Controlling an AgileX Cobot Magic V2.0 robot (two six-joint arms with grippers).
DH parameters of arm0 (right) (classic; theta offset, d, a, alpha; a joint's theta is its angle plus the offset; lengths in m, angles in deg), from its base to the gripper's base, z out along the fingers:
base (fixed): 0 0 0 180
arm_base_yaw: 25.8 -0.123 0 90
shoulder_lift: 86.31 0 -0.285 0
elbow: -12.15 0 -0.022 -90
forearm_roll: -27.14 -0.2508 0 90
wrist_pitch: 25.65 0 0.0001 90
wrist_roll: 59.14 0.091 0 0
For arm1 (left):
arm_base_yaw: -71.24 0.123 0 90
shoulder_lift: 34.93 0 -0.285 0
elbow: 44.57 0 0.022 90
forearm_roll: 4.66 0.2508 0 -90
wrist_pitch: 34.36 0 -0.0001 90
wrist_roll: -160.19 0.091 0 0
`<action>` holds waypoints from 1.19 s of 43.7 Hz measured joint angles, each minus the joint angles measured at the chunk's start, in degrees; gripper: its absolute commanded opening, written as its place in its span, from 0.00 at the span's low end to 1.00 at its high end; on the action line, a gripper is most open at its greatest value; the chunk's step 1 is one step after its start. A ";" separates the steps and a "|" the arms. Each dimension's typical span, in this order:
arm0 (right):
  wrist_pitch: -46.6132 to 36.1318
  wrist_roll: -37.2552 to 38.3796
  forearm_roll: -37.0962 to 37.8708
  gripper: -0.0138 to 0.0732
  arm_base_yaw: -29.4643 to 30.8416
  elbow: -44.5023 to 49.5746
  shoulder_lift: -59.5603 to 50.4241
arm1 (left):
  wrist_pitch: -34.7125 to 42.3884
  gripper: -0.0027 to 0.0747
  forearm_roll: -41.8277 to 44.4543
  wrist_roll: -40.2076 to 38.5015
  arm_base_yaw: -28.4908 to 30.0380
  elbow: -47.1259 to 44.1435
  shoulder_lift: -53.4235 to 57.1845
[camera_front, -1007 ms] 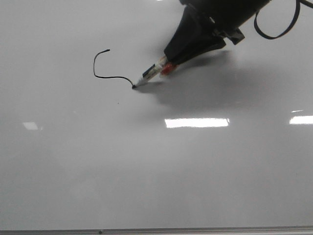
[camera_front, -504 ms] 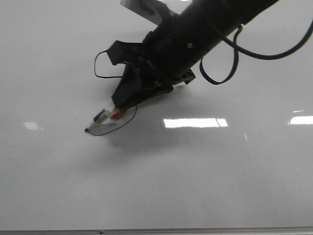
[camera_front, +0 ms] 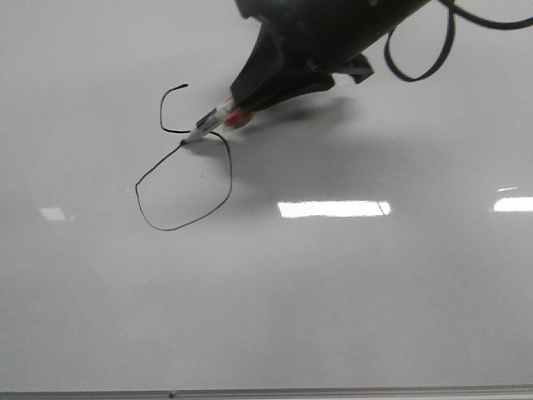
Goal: Write number 8 on whiteboard
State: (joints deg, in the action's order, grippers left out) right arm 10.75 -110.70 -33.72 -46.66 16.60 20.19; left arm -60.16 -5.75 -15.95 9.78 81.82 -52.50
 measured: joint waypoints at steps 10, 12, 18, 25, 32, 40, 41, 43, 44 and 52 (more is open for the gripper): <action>0.52 -0.68 0.37 0.09 3.31 -0.11 -3.57 | 0.00 0.01 0.00 0.00 0.00 0.00 0.00; 0.40 -0.81 0.50 0.09 3.09 -0.42 -3.57 | 0.00 0.01 0.00 0.00 0.00 0.00 0.00; -1.15 -0.89 0.50 0.09 1.25 -1.72 -2.91 | 0.00 0.01 0.00 0.00 0.00 0.00 0.00; -2.59 -1.16 -0.40 0.09 -1.70 -3.70 -0.29 | 0.00 0.01 0.00 0.00 0.00 -0.04 0.00; -2.80 -1.81 -1.47 0.09 -2.93 -4.73 0.27 | 0.00 0.01 0.00 0.00 0.00 -0.04 0.00; 8.08 -6.53 -1.61 0.09 -2.93 -4.80 -3.58 | 0.00 0.01 0.00 0.00 0.00 -0.04 0.00; 9.92 -7.14 -1.61 0.09 -2.93 -4.80 -4.23 | 0.00 0.01 0.00 0.00 0.00 -0.04 0.00; 14.05 -8.33 -1.61 0.09 -2.93 -4.96 -5.62 | 0.10 0.01 -0.24 0.00 0.00 -0.04 0.00; 15.73 -8.84 -1.61 0.09 -2.93 -4.95 -6.19 | 0.10 0.01 -0.58 0.00 0.00 -0.04 0.00; 25.43 -11.31 5.28 0.09 -3.85 -4.99 -10.51 | 1.26 0.01 -2.34 -1.39 0.00 -0.04 -0.30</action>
State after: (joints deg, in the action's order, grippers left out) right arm 36.18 -122.01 -28.45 -50.51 11.60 9.68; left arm -58.90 -8.09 -17.34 9.78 81.78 -52.80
